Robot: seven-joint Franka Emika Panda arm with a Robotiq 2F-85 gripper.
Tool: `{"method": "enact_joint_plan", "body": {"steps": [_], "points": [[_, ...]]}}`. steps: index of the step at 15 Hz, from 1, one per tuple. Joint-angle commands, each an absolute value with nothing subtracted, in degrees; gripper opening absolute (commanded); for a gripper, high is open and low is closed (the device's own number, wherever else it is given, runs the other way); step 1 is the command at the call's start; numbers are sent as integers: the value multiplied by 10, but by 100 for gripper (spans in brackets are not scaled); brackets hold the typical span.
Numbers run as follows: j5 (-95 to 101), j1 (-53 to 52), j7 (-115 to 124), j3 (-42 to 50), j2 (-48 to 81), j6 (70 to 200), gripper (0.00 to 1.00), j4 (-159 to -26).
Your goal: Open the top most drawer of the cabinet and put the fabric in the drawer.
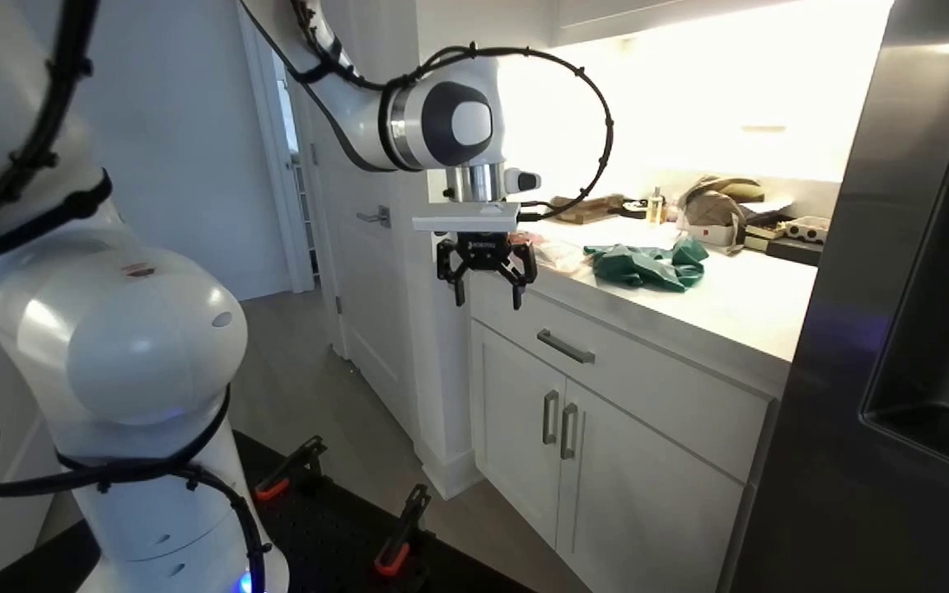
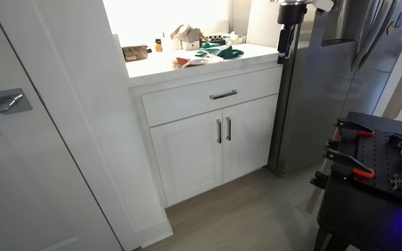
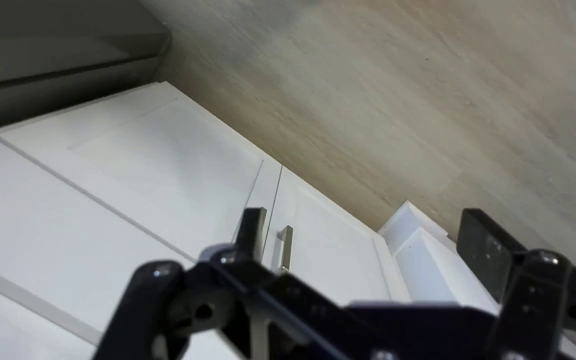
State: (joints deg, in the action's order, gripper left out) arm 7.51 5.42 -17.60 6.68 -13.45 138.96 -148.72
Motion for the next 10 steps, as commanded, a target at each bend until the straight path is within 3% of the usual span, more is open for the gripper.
{"method": "enact_joint_plan", "body": {"steps": [1, 5, 10], "points": [[178, 55, -159, 41, -62, 1456, 100, -1475], [391, 81, -48, -7, -19, 1495, 100, -1467], [653, 55, 126, 3, 4, 1495, 100, -1455]]}}
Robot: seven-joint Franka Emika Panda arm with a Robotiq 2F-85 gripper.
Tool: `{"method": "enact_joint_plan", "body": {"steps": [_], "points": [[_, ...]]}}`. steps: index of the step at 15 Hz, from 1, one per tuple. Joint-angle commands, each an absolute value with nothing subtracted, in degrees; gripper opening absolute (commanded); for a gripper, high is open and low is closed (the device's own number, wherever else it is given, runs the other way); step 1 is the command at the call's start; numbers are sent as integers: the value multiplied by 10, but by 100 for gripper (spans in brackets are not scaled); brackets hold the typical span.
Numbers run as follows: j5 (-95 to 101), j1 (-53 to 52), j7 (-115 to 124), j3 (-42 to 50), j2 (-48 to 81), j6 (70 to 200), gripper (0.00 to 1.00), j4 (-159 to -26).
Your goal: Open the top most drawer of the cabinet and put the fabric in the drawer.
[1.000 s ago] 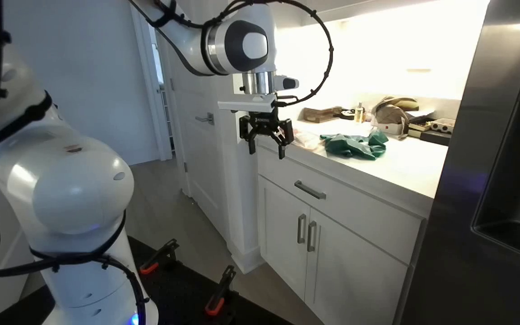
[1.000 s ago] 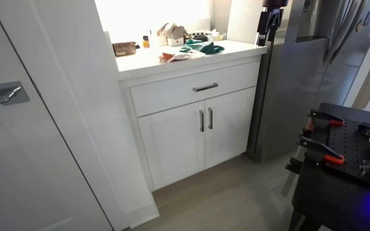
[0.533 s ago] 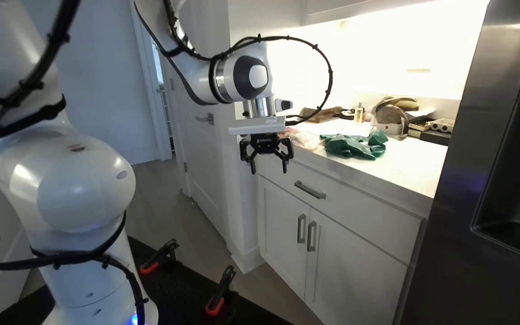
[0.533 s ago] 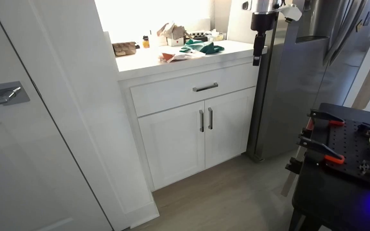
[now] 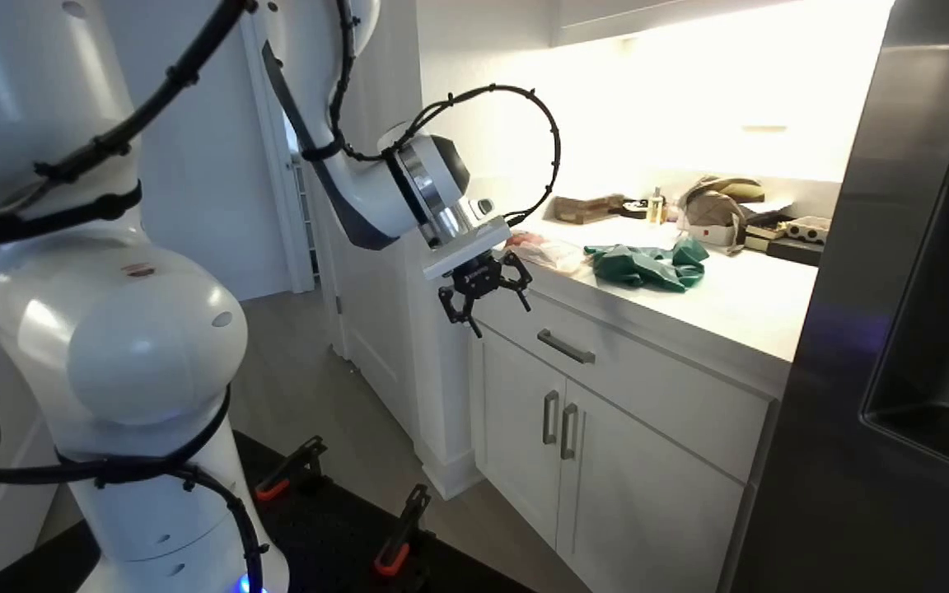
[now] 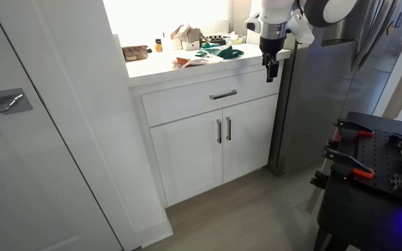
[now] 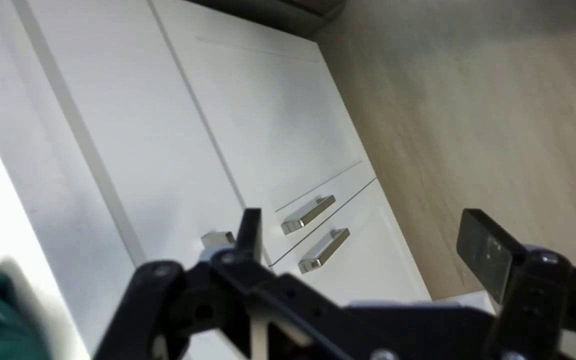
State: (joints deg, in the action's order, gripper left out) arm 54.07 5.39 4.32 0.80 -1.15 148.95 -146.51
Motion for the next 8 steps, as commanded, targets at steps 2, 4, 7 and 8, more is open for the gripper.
{"method": "enact_joint_plan", "body": {"steps": [2, 4, 7, 8], "points": [[755, 52, 211, 3, 11, 1498, 100, -1463], [839, 48, 290, 1, 22, 1494, 100, -1467], [928, 39, 387, -2, 44, 1487, 100, -1469], [957, 37, 418, -3, 53, 1484, 100, -1469]]}}
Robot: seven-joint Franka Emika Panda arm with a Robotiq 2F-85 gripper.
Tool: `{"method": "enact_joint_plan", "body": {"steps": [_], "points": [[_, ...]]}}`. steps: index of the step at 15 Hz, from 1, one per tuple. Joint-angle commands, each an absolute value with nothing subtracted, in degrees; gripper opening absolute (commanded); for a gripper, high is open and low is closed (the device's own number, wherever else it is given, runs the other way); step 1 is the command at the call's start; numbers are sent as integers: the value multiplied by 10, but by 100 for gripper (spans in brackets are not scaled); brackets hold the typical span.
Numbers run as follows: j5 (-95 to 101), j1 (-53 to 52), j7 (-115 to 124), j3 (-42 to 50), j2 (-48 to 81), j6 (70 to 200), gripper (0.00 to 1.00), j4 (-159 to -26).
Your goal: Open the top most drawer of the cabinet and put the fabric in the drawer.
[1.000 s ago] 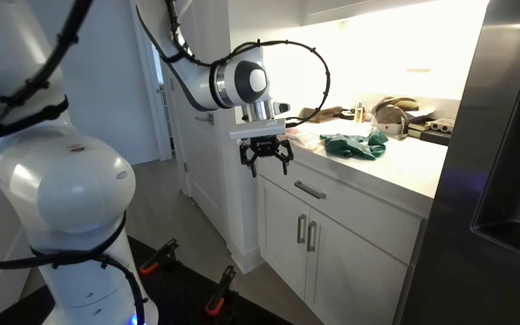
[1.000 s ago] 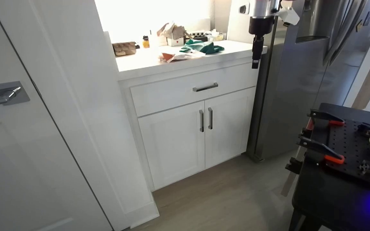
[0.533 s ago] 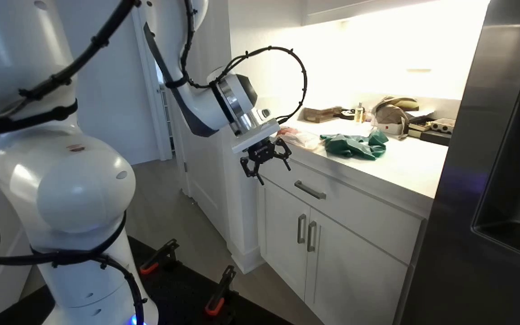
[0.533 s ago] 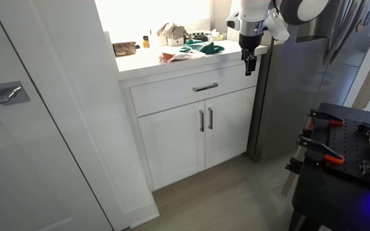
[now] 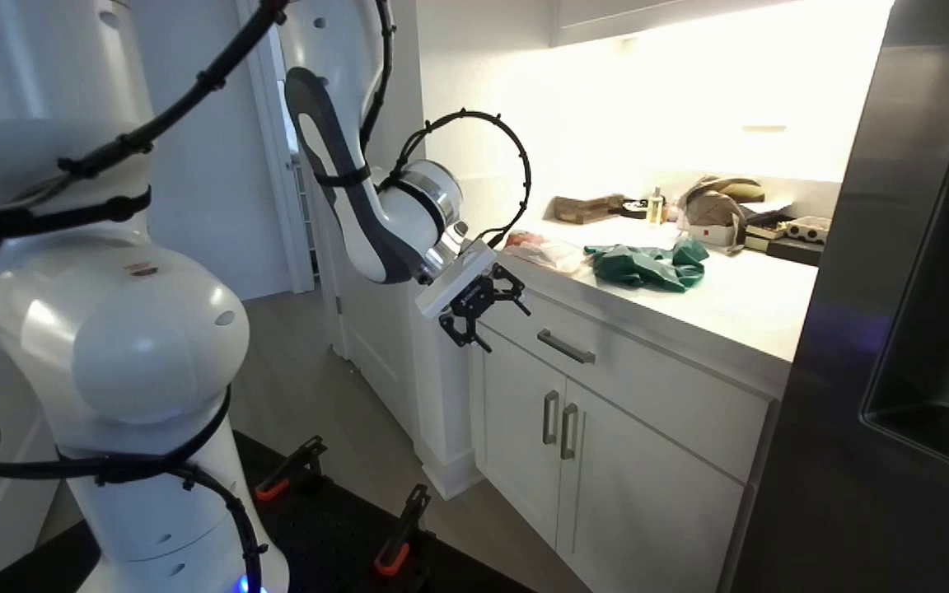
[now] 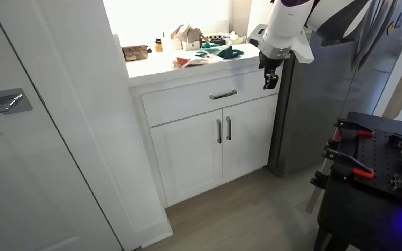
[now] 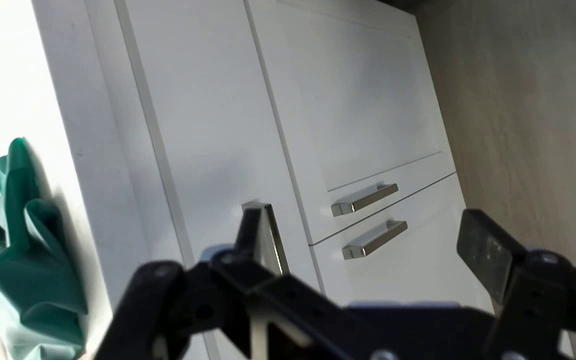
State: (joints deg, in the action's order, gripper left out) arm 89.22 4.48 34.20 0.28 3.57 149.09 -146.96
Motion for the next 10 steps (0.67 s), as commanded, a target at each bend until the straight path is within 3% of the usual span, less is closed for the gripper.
{"method": "enact_joint_plan", "body": {"steps": [1, 10], "points": [[986, 34, 447, -3, 61, 1481, 100, -1468], [1239, 37, 678, -13, 134, 1410, 100, -1465]]}}
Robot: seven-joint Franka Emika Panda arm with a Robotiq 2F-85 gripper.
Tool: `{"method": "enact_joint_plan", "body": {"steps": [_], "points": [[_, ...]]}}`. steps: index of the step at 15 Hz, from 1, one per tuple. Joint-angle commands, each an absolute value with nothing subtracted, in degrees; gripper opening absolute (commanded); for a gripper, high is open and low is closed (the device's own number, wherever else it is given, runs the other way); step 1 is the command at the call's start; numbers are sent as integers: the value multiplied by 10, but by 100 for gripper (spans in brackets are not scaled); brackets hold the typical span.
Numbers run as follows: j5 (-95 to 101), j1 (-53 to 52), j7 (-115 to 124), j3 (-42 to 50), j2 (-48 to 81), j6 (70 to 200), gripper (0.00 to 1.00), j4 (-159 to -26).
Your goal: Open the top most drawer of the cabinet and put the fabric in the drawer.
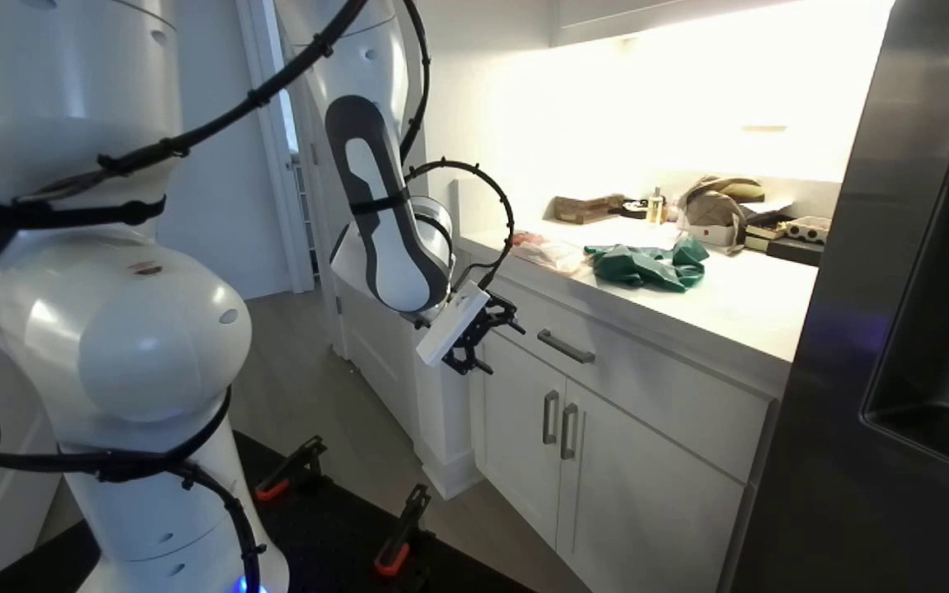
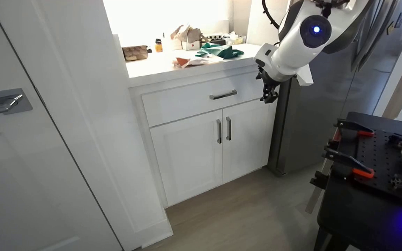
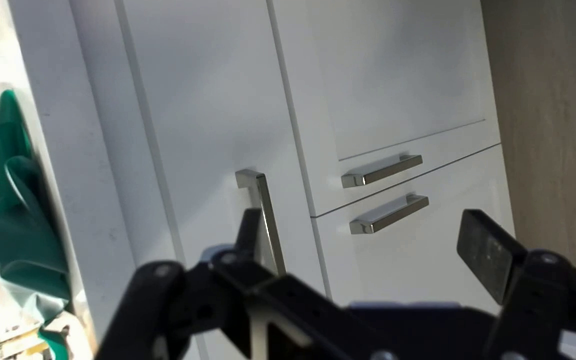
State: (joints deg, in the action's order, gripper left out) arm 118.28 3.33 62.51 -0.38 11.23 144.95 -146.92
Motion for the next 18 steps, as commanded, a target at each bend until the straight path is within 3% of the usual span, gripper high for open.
{"method": "enact_joint_plan", "body": {"steps": [1, 7, 18], "points": [[1268, 38, 704, -14, 145, 1390, 100, -1465], [1353, 49, 804, -23, 213, 1294, 100, -1452], [1509, 105, 899, -27, 357, 1273, 100, -1322]]}}
